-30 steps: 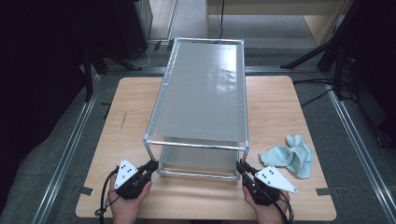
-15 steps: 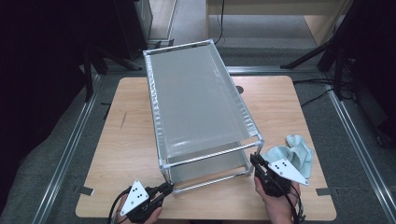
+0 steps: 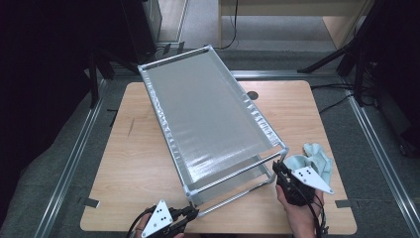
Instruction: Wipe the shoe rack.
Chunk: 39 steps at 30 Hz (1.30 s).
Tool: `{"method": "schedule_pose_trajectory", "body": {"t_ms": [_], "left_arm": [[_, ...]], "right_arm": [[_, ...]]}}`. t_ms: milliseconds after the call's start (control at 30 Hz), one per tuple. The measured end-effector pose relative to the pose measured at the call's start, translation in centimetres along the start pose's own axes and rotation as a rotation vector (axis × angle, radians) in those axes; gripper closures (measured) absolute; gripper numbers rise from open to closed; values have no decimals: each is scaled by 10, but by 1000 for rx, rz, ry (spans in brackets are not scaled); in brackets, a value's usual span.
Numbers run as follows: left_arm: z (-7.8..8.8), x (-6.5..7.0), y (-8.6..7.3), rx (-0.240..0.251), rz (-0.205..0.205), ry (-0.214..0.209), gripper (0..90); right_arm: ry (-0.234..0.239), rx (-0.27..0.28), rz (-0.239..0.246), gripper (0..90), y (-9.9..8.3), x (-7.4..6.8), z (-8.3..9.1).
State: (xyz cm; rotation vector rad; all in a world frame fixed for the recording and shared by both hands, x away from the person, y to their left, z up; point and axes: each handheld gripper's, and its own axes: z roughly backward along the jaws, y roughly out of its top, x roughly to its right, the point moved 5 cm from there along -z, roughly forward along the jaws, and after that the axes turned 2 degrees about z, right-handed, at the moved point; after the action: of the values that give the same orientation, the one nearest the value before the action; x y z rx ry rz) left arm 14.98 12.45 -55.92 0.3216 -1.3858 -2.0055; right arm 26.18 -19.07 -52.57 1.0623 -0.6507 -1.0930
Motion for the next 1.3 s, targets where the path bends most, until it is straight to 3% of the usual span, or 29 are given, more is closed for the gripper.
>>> {"method": "schedule_pose_trajectory", "body": {"t_ms": [67,167,300,367,400,433,467,533,667,733,833,967,1033,1133,1200,1300], "left_arm": [[1,0,2,19,11,-7,760],[1,0,4,27,20,-20,684],[0,0,5,42,34,-22,634],[1,1,6,49,26,-22,659],[0,1,6,45,16,-11,674],[0,1,6,45,16,-11,705],[0,1,6,42,15,-10,705],[0,0,6,44,18,-2,716],[-2,0,6,46,29,-8,707],[-2,0,6,48,27,-5,737],[-2,1,6,46,13,3,787],[-3,2,5,40,13,5,797],[-3,2,5,42,18,6,797],[-4,2,5,44,17,8,799],[-4,2,5,47,17,5,800],[-5,2,5,50,15,5,801]], "right_arm": [[73,-20,-15,523,1,4,3],[100,-32,4,386,2,13,14],[140,16,-8,353,9,34,37],[169,56,-64,355,15,47,46],[147,62,-97,364,17,56,48],[147,62,-97,364,17,56,48],[51,26,-107,345,15,67,42],[-86,-39,-86,341,9,82,28],[-260,-175,-50,209,-10,106,-2],[-297,-240,-79,194,-21,115,-13],[-359,-295,-83,262,-31,120,-19],[-394,-324,-107,418,-40,121,-19],[-387,-315,-124,503,-42,121,-17],[-352,-304,-107,745,-43,116,-15],[-340,-300,-125,788,-42,114,-14],[-284,-213,-151,799,-27,104,-5]]}}
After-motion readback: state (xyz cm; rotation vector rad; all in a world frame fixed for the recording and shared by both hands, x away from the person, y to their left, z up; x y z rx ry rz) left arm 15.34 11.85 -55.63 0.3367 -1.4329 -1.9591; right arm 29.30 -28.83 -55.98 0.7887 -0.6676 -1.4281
